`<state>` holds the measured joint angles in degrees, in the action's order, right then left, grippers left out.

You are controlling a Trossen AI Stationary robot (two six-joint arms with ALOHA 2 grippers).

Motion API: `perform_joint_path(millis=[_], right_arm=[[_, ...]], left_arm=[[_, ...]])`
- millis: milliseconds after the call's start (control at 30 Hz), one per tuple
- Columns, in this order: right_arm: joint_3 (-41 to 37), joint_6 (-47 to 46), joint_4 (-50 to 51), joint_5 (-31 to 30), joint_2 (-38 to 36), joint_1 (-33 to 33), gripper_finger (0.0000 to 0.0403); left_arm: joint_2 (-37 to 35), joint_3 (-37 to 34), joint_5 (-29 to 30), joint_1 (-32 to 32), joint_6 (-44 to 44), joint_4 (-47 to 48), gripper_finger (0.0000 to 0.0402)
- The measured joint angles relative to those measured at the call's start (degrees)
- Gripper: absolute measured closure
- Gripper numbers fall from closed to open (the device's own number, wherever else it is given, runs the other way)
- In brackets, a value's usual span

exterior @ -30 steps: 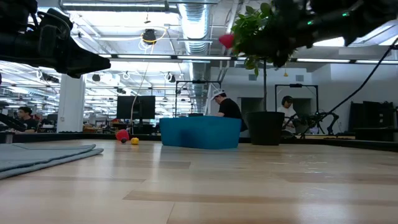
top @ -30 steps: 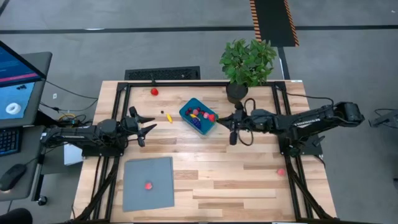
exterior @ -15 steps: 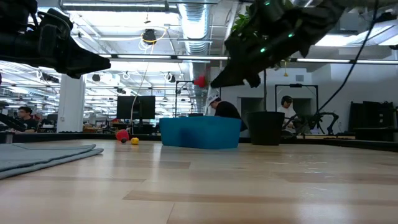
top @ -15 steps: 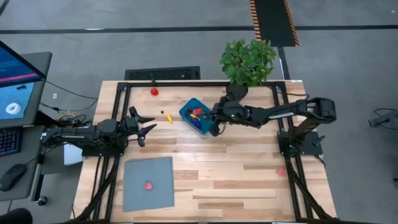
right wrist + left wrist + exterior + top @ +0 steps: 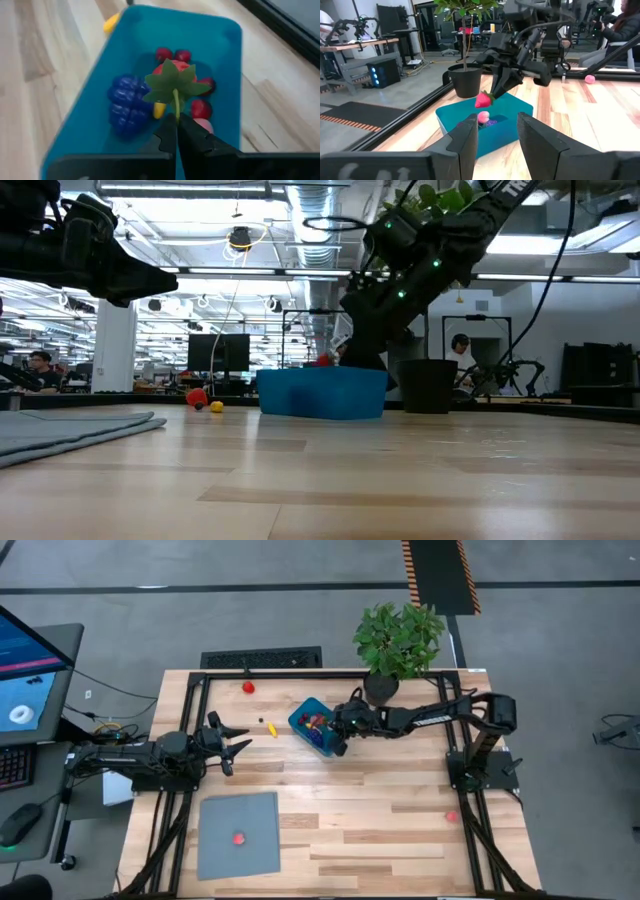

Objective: Pick and placing Produce into tupperware
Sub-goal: Put the bottom strawberry into the container, then put the right apricot into the container

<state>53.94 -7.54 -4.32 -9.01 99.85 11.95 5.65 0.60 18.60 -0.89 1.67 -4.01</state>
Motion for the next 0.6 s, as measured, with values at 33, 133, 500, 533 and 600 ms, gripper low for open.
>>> perform_joint_path(millis=[33, 133, 500, 533, 600], right_arm=[[-0.01, -0.01, 0.50, -0.01, 0.00, 0.18, 0.0369], [0.10, -0.06, 0.69, 0.01, -0.09, 0.28, 0.0371], [0.08, -0.81, -0.14, 3.75, -0.09, -0.24, 0.0327], [0.08, -0.11, -0.78, 4.41, -0.09, -0.35, 0.0315], [0.08, 0.54, -1.90, 4.58, -0.09, -0.79, 0.0289]], left_arm=[[0.00, 0.00, 0.01, -0.01, 0.00, 0.00, 0.0272], [0.00, 0.00, 0.01, -0.01, 0.00, 0.02, 0.0272], [0.00, 0.00, 0.01, 0.00, -0.22, 0.04, 0.0272], [-0.02, 0.00, 0.01, 0.00, -0.22, 0.04, 0.0272], [-0.02, 0.00, 0.01, 0.00, -0.24, 0.04, 0.0272]])
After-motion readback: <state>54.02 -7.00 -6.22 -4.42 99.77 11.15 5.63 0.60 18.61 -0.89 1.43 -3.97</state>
